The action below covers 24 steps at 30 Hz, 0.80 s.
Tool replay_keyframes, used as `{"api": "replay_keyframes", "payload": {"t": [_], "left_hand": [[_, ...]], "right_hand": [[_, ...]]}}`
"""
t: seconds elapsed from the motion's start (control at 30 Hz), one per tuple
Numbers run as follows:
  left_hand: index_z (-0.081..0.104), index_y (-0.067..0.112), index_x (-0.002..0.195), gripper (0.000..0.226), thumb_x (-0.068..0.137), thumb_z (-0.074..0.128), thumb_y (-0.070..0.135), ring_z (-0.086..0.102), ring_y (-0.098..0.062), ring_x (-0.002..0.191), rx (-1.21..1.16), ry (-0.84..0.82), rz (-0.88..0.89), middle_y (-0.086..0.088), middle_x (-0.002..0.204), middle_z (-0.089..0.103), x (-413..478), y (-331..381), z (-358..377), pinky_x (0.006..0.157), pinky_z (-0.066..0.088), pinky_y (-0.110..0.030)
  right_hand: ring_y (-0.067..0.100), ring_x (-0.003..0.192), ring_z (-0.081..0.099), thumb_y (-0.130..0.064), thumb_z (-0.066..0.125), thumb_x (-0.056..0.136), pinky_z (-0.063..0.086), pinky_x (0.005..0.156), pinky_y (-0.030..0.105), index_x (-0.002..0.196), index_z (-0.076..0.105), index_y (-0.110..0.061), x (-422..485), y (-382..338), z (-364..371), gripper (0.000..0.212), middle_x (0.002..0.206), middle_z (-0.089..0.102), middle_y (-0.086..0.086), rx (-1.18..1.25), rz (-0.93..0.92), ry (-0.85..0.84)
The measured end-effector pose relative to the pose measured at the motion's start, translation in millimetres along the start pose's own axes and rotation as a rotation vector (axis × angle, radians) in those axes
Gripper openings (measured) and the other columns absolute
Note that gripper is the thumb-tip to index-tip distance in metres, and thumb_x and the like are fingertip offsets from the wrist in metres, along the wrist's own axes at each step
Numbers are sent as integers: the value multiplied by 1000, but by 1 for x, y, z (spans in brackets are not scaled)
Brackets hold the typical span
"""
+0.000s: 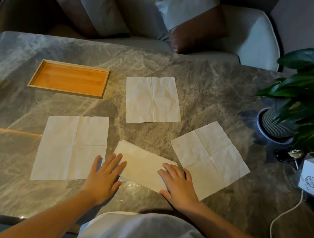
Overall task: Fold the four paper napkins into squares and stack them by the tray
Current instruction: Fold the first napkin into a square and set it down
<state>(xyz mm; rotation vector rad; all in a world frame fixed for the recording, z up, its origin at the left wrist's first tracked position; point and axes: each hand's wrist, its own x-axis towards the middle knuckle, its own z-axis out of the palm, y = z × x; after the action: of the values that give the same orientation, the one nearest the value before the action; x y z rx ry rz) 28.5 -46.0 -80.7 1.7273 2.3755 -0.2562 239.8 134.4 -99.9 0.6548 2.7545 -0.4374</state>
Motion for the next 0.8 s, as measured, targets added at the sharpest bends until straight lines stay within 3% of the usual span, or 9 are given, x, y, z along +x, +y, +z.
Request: {"api": "replay_keyframes", "payload": {"t": [0.07, 0.2, 0.37, 0.57, 0.8], "left_hand": [[56, 13, 126, 49, 83, 57, 36, 57, -30, 118, -124, 63, -30, -10, 133, 57, 3, 4, 0, 103, 38, -53], [46, 23, 126, 44, 83, 47, 30, 54, -23, 111, -357, 92, 71, 2, 123, 57, 2, 21, -1, 102, 27, -32], [31, 22, 142, 56, 89, 47, 31, 38, -22, 128, -399, -53, 60, 1, 140, 42, 10, 27, 5, 111, 25, -39], [56, 14, 127, 51, 77, 67, 18, 59, -28, 112, -239, 52, 188, -6, 126, 60, 15, 23, 1, 97, 46, -41], [34, 24, 141, 60, 85, 51, 32, 37, -21, 132, -300, -59, 184, 4, 143, 41, 13, 21, 11, 111, 26, -38]], "right_hand": [[20, 141, 20, -47, 57, 87, 20, 111, 47, 139, 30, -34, 0, -4, -3, 60, 155, 21, -5, 40, 23, 8], [21, 136, 27, -57, 46, 89, 24, 107, 45, 136, 35, -37, 2, -13, -10, 52, 149, 29, -6, 198, 125, -2], [18, 125, 35, -51, 45, 91, 26, 102, 41, 127, 48, -37, 3, -23, -15, 39, 131, 47, -8, 271, 55, -77], [16, 115, 36, -29, 60, 83, 27, 100, 34, 123, 49, -32, -9, -14, -12, 42, 122, 45, -4, 128, -114, -75], [15, 105, 40, -34, 59, 88, 29, 95, 34, 102, 58, -29, -3, -14, -14, 15, 106, 50, -6, 218, -55, -30]]}}
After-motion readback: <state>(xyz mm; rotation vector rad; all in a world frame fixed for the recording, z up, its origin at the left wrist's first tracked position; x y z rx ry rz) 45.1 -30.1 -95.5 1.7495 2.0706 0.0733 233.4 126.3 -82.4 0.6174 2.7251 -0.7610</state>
